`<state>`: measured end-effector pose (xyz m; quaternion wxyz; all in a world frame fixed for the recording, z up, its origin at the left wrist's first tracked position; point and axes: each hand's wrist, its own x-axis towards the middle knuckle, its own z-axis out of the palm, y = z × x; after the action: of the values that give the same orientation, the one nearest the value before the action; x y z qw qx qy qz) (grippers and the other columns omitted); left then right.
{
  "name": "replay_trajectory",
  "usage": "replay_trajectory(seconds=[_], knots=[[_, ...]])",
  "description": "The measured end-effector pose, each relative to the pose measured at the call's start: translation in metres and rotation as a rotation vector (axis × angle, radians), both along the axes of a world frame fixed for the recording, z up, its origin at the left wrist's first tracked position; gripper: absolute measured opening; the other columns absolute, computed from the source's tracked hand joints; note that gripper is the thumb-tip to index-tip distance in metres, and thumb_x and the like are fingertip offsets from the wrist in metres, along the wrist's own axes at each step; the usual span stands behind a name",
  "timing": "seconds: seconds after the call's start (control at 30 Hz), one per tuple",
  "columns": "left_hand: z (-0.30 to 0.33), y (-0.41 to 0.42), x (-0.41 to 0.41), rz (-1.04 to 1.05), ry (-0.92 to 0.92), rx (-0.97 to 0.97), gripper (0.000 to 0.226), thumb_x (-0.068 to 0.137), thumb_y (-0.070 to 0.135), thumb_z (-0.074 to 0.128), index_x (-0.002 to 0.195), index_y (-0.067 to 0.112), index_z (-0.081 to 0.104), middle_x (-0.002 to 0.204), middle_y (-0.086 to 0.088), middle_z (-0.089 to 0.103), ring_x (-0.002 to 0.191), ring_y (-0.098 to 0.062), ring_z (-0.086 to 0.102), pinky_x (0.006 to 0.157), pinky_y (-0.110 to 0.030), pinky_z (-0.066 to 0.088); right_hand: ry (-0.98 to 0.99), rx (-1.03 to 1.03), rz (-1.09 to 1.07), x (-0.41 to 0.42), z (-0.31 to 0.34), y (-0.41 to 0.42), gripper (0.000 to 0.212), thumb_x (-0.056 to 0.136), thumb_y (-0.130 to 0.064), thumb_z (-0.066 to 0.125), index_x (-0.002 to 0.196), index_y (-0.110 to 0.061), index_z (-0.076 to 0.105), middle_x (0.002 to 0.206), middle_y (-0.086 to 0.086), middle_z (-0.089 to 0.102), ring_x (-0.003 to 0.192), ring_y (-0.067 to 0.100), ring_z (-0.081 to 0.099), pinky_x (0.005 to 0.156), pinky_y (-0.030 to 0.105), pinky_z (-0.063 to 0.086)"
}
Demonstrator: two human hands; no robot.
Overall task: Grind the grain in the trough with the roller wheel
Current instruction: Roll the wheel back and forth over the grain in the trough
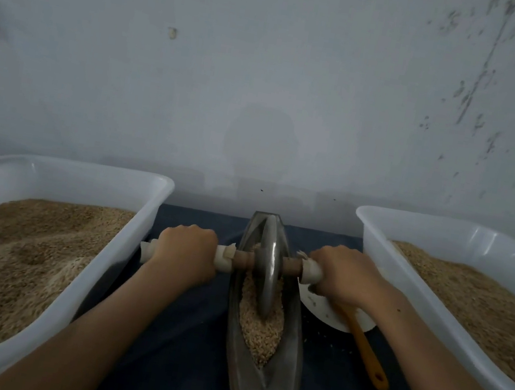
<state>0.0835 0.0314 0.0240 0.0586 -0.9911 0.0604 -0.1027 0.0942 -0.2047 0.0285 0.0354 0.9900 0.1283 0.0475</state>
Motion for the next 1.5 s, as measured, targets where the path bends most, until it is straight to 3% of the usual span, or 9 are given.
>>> replay_trajectory(seconds=[0.2, 0.37, 0.53, 0.67, 0.9, 1.1, 1.23, 1.4, 1.5], knots=[[0.004, 0.0, 0.0, 0.002, 0.107, 0.019, 0.017, 0.086, 0.03, 0.059, 0.096, 0.018, 0.054, 0.094, 0.001, 0.059, 0.084, -0.017, 0.056, 0.076, -0.029, 0.045, 0.189, -0.004, -0.036, -0.003, 0.007, -0.001, 0.033, 0.08, -0.032, 0.074, 0.111, -0.027, 0.063, 0.101, -0.001, 0.067, 0.09, 0.017, 0.062, 0.075, 0.03, 0.048], [-0.003, 0.002, 0.004, -0.001, 0.005, -0.041, 0.014, 0.088, 0.027, 0.056, 0.099, 0.019, 0.055, 0.097, 0.0, 0.062, 0.088, -0.019, 0.059, 0.073, -0.029, 0.043, -0.115, 0.043, -0.011, 0.002, -0.006, 0.002, 0.004, 0.085, -0.031, 0.06, 0.086, -0.031, 0.056, 0.087, -0.006, 0.062, 0.08, 0.016, 0.059, 0.064, 0.029, 0.039], [-0.013, 0.0, 0.003, -0.024, -0.221, -0.061, 0.013, 0.091, 0.03, 0.053, 0.099, 0.021, 0.047, 0.096, 0.002, 0.062, 0.085, -0.017, 0.06, 0.065, -0.027, 0.037, -0.36, -0.007, -0.012, 0.008, -0.02, 0.005, 0.01, 0.09, -0.024, 0.051, 0.084, -0.028, 0.044, 0.088, -0.004, 0.064, 0.082, 0.02, 0.06, 0.063, 0.03, 0.032], [-0.008, 0.003, 0.004, -0.031, -0.077, -0.056, 0.014, 0.089, 0.031, 0.056, 0.098, 0.02, 0.054, 0.096, 0.001, 0.062, 0.085, -0.017, 0.059, 0.069, -0.027, 0.04, -0.164, -0.014, -0.007, 0.003, -0.005, 0.004, 0.011, 0.087, -0.028, 0.057, 0.082, -0.03, 0.048, 0.089, -0.004, 0.062, 0.083, 0.019, 0.059, 0.066, 0.03, 0.038], [0.005, 0.0, 0.002, -0.034, 0.115, 0.043, 0.022, 0.084, 0.031, 0.061, 0.102, 0.018, 0.056, 0.092, 0.001, 0.059, 0.087, -0.017, 0.059, 0.077, -0.029, 0.047, 0.269, 0.016, -0.045, -0.007, 0.013, 0.0, 0.037, 0.08, -0.029, 0.074, 0.114, -0.025, 0.062, 0.105, -0.001, 0.066, 0.094, 0.016, 0.062, 0.083, 0.033, 0.052], [-0.001, -0.002, 0.001, -0.032, -0.043, 0.001, 0.016, 0.089, 0.03, 0.055, 0.101, 0.019, 0.053, 0.096, 0.001, 0.061, 0.088, -0.018, 0.06, 0.071, -0.028, 0.042, -0.016, 0.05, -0.015, 0.0, -0.002, 0.001, 0.005, 0.086, -0.027, 0.061, 0.089, -0.03, 0.058, 0.094, -0.003, 0.067, 0.085, 0.017, 0.061, 0.072, 0.032, 0.048], [-0.008, -0.005, 0.001, -0.039, -0.213, -0.026, 0.021, 0.091, 0.034, 0.054, 0.105, 0.021, 0.047, 0.098, 0.003, 0.061, 0.087, -0.017, 0.061, 0.068, -0.027, 0.039, -0.249, 0.063, -0.017, 0.004, -0.015, 0.002, 0.012, 0.089, -0.024, 0.053, 0.082, -0.029, 0.044, 0.092, -0.003, 0.065, 0.086, 0.022, 0.062, 0.063, 0.03, 0.036], [-0.005, -0.002, -0.001, -0.054, -0.159, -0.004, 0.019, 0.09, 0.033, 0.055, 0.105, 0.021, 0.051, 0.097, 0.002, 0.062, 0.087, -0.016, 0.06, 0.071, -0.027, 0.043, -0.115, 0.073, 0.013, 0.0, -0.007, -0.001, 0.003, 0.088, -0.029, 0.058, 0.087, -0.028, 0.055, 0.093, -0.004, 0.065, 0.085, 0.018, 0.06, 0.068, 0.031, 0.043], [0.0, -0.001, -0.003, -0.028, -0.012, 0.017, 0.021, 0.088, 0.031, 0.057, 0.105, 0.018, 0.055, 0.101, 0.0, 0.062, 0.091, -0.017, 0.06, 0.074, -0.027, 0.044, 0.043, 0.009, 0.024, -0.004, 0.005, 0.0, 0.016, 0.082, -0.029, 0.068, 0.096, -0.029, 0.06, 0.095, -0.004, 0.066, 0.082, 0.015, 0.059, 0.068, 0.029, 0.043]])
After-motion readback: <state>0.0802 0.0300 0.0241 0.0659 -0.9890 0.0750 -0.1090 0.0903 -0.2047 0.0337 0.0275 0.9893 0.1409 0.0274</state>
